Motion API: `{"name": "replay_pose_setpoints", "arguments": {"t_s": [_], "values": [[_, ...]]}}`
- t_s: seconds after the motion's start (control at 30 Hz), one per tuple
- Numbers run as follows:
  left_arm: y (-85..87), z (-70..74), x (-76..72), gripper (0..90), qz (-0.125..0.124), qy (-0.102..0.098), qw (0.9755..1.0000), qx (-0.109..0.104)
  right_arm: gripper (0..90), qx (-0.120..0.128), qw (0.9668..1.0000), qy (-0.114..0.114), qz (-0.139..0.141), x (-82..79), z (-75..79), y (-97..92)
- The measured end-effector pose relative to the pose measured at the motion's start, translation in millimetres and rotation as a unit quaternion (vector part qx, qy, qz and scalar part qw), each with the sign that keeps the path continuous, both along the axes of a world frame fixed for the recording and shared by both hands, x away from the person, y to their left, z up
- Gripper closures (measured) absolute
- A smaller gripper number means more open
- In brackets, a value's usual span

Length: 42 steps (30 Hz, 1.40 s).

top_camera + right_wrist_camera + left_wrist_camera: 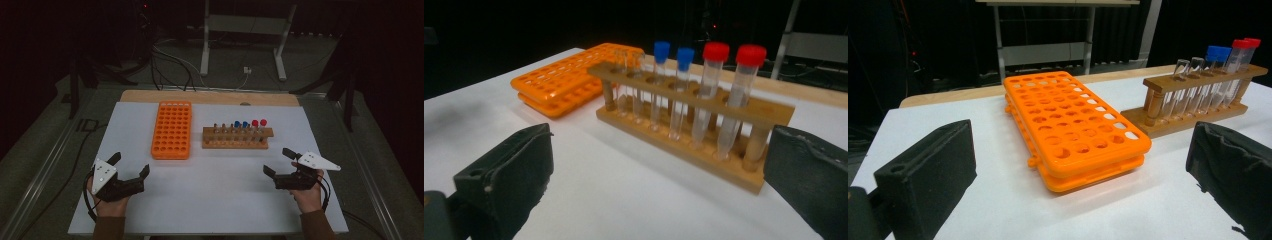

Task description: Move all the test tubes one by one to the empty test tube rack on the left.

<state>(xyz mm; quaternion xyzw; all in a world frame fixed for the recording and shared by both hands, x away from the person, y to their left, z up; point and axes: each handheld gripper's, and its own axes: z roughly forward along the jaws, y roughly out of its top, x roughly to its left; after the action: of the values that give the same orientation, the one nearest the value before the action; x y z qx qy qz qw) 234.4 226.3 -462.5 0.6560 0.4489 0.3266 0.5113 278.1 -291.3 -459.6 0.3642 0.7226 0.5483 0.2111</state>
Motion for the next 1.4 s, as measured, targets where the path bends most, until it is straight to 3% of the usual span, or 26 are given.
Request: {"name": "replay_pose_setpoints", "arguments": {"t_s": [0.27, 0.4, 0.67, 0.9, 1.0, 1.03, 1.07, 1.1, 1.17, 1.33, 1.4], "values": [[-0.1, -1.6, 1.4, 0.4, -0.005, 0.003, 1.0000, -0.003, 0.0, -0.013, 0.9999, -0.006, -0.004, 29.6, 21.8, 5.1], [-2.0, -2.2, 1.7, 0.4, -0.008, 0.005, 1.0000, 0.001, 0.0, -0.009, 0.9999, -0.001, -0.014, 45.3, 25.6, 4.9], [-1.7, -3.4, 2.6, 0.4, -0.009, 0.005, 0.9999, 0.003, 2.4, 0.002, 0.9992, 0.020, -0.034, 72.8, 25.9, 8.7], [-1.5, -3.6, 1.7, 0.4, -0.009, 0.006, 0.9999, 0.003, 11.7, -0.016, 0.9985, 0.030, -0.043, 92.3, 22.5, 11.3], [-1.1, -3.7, 1.4, 0.4, -0.008, 0.007, 0.9999, 0.002, 18.3, -0.027, 0.9979, 0.036, -0.047, 99.9, 18.3, 12.4], [-0.9, -3.7, 1.2, 0.4, -0.008, 0.007, 0.9999, 0.001, 28.6, -0.035, 0.9963, 0.044, -0.064, 103.9, 14.7, 12.3], [-0.7, -3.7, 1.1, 0.4, -0.008, 0.007, 0.9999, 0.001, 28.6, -0.035, 0.9963, 0.044, -0.064, 103.9, 14.7, 12.3], [-0.6, -3.8, 1.2, 0.4, -0.008, 0.007, 0.9999, 0.000, 38.6, -0.040, 0.9952, 0.054, -0.072, 107.6, 10.7, 10.7], [-0.6, -4.1, 1.5, 0.4, -0.008, 0.008, 0.9999, -0.001, 50.4, -0.043, 0.9951, 0.062, -0.064, 110.5, 6.7, 9.5], [-1.4, -4.7, 1.8, 0.4, -0.009, 0.009, 0.9999, 0.002, 65.7, -0.055, 0.9947, 0.063, -0.059, 116.2, -0.7, 13.9], [-1.6, -4.7, 1.8, 0.4, -0.008, 0.009, 0.9999, 0.002, 67.8, -0.061, 0.9944, 0.064, -0.059, 118.3, -2.8, 17.6]]}}
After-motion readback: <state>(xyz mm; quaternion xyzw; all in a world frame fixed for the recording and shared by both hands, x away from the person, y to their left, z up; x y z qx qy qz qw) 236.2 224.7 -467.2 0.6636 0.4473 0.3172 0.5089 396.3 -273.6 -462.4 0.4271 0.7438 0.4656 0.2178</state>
